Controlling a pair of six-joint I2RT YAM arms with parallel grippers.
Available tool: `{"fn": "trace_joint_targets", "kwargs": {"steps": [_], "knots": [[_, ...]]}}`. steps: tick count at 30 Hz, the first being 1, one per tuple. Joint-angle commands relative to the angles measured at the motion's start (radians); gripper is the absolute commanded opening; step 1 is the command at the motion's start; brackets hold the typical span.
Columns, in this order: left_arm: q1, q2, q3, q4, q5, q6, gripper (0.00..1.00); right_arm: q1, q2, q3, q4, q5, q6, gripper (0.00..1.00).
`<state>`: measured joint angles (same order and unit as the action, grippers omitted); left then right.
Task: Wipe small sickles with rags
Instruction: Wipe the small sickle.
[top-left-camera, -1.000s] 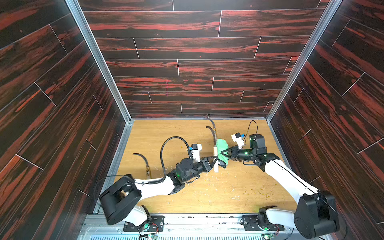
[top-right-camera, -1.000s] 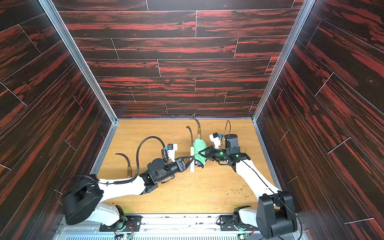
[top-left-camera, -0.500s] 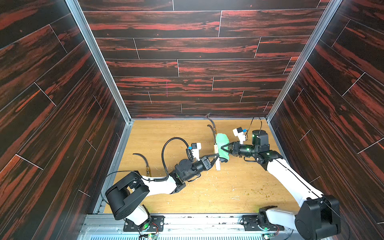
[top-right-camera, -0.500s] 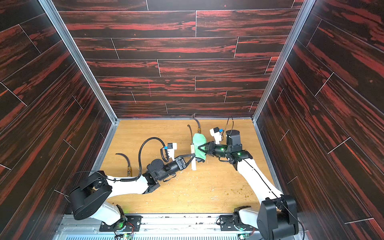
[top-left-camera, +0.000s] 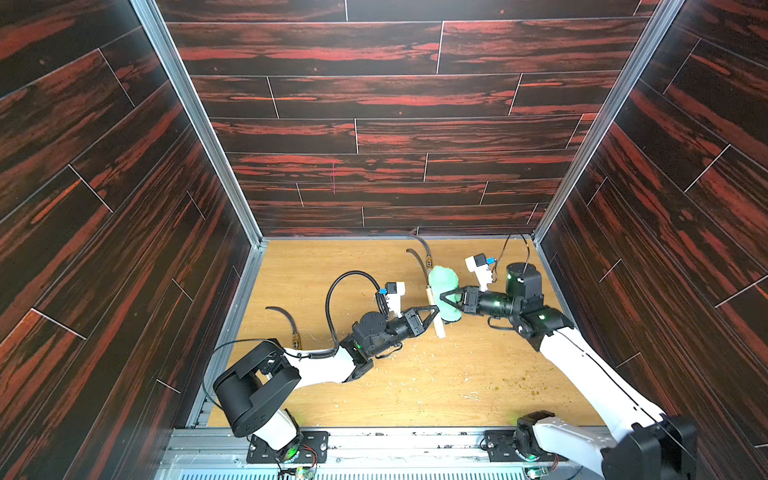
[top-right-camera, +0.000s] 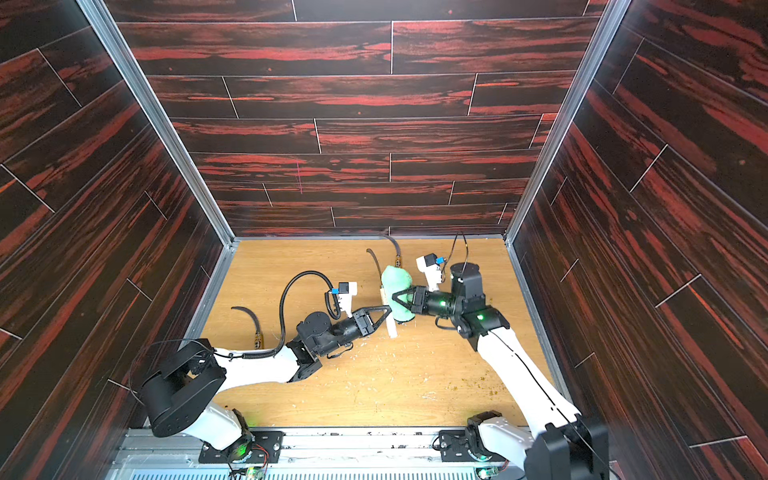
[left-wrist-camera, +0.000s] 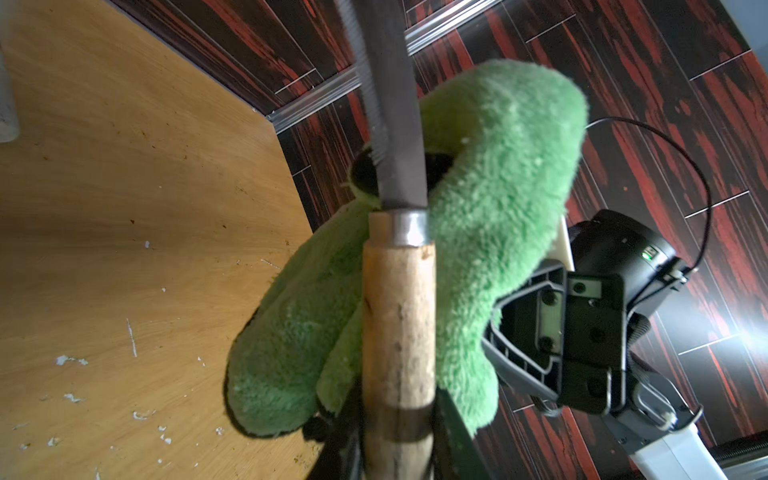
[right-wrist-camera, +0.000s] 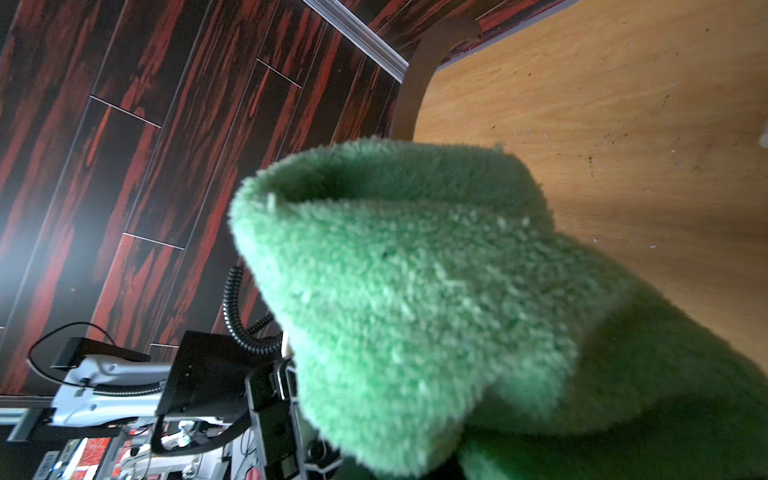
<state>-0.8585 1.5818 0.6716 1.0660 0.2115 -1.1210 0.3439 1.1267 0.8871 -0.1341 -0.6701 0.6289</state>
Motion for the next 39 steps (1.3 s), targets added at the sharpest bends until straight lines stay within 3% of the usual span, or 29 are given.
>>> {"fn": "trace_joint_targets", "kwargs": {"steps": [1, 24, 33, 37, 39], "knots": [[0.025, -0.004, 0.057, 0.019, 0.004, 0.027, 0.0, 0.069, -0.043, -0.068, -0.044, -0.1, 0.028, 0.0], [0.11, -0.05, 0.066, 0.037, 0.006, 0.037, 0.0, 0.159, -0.17, -0.249, -0.017, -0.03, 0.157, 0.0], [0.115, -0.193, -0.028, -0.106, -0.01, 0.092, 0.0, 0.068, -0.205, -0.096, -0.402, 0.195, -0.013, 0.0], [0.114, -0.229, -0.002, -0.25, 0.051, 0.105, 0.0, 0.023, -0.159, -0.021, -0.398, 0.199, -0.064, 0.0], [0.102, -0.203, -0.001, -0.204, 0.09, 0.07, 0.0, 0.023, -0.109, 0.017, -0.355, 0.188, -0.071, 0.0]]}}
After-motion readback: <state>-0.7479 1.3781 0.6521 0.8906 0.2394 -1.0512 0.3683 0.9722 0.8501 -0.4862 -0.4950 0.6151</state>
